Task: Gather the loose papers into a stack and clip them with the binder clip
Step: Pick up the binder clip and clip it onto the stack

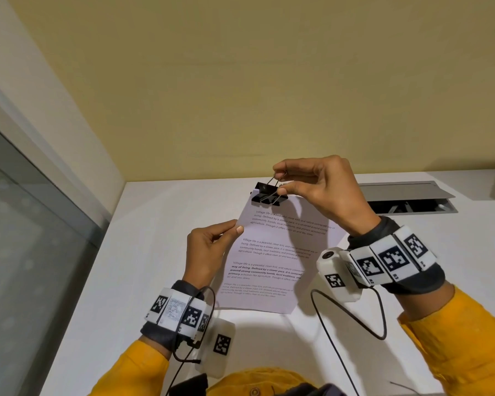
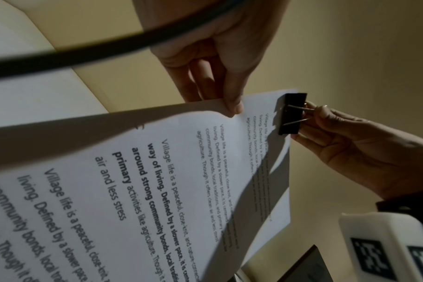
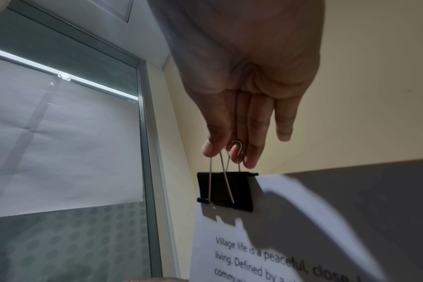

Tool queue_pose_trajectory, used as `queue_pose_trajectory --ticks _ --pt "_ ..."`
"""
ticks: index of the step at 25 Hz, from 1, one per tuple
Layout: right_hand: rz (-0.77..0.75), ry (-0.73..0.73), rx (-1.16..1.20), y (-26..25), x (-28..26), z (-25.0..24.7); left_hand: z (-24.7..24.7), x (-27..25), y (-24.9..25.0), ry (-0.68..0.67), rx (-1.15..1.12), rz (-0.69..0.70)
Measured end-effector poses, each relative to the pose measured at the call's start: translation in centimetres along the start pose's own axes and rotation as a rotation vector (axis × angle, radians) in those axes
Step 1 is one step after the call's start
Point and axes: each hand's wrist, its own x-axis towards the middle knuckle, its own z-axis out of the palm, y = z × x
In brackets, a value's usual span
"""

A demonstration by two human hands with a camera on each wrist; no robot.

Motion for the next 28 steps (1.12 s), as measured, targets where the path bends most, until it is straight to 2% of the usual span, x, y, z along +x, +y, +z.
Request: queue_pose_trajectory --ticks 6,10,12,14,15,17,19,21,25,28 --pt "0.07 -0.099 0.076 -0.3 -0.1 -0.2 -0.1 0.1 0.2 -0.008 0.0 0.009" --pt "0.005 -0.147 -0.034 -0.4 -0.2 -0.6 -0.3 0.2 0.0 0.007 -0.013 0.009" --pt "-0.058 -0.05 -0.172 0.2 -0.4 -1.1 -0.5 0.0 0.1 0.002 -0.022 0.01" --pt "-0.092 0.109 -0.253 1.8 -0.9 -2.0 -0.8 0.0 0.2 0.001 -0.048 -0.002" --pt "-0.075 0.185 -0.241 2.8 -1.3 -2.4 -1.0 0.0 0.3 0.012 -0.071 -0.016" --pt "0.066 0.262 -0.066 6.0 -2.4 -2.5 -1.6 0.2 0.3 0.052 -0.119 -0.058" --pt "0.269 0.189 0.26 9.1 -3.9 -1.5 -2.4 0.5 0.4 0.086 -0.179 -0.1" --pt "0.423 0.052 0.432 11.5 -5.5 -0.2 -3.2 0.7 0.4 0.109 -0.214 -0.129" --pt "0.486 -0.166 0.292 13.7 -8.3 2.6 -4.6 0.8 0.3 0.18 -0.214 -0.16" --pt "0.5 -0.233 0.244 14.7 -9.7 4.0 -5.3 0.9 0.0 0.243 -0.198 -0.179"
